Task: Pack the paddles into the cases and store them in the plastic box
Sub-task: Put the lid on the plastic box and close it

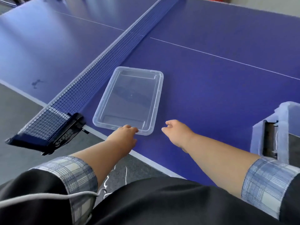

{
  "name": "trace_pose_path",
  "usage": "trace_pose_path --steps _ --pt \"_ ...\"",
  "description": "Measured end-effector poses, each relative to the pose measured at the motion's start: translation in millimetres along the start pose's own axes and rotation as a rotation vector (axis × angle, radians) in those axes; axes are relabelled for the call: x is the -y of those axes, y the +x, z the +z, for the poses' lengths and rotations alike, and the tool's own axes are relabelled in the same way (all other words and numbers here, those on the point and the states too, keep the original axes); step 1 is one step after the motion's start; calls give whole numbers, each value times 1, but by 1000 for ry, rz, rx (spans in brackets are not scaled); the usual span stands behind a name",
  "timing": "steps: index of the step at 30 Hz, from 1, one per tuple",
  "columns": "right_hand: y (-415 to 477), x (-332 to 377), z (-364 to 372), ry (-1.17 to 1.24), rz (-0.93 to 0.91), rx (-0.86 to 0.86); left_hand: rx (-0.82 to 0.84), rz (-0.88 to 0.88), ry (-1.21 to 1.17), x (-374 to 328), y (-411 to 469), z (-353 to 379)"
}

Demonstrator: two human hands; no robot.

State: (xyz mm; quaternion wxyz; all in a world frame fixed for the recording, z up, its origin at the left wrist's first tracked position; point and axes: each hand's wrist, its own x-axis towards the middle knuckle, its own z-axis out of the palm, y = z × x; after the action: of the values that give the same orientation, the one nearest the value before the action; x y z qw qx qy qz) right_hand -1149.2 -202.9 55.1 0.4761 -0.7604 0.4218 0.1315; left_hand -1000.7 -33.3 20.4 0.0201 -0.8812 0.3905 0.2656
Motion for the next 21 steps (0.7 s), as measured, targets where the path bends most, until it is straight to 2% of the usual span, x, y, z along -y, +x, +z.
trace_pose_path --steps 2,5,10,15,19,21 --pt "11 7 24 11 37 53 14 -4 31 23 6 5" --pt "29 15 54 64 111 42 56 41 87 38 23 13" --pt "53 14 86 319 357 -3 -5 122 159 40 52 25" --pt "68 18 98 501 440 -66 -62 246 277 40 72 27" --pt "73 20 95 521 530 -45 -69 406 489 35 74 20" --pt "72 23 90 645 558 -8 -80 428 511 28 71 9"
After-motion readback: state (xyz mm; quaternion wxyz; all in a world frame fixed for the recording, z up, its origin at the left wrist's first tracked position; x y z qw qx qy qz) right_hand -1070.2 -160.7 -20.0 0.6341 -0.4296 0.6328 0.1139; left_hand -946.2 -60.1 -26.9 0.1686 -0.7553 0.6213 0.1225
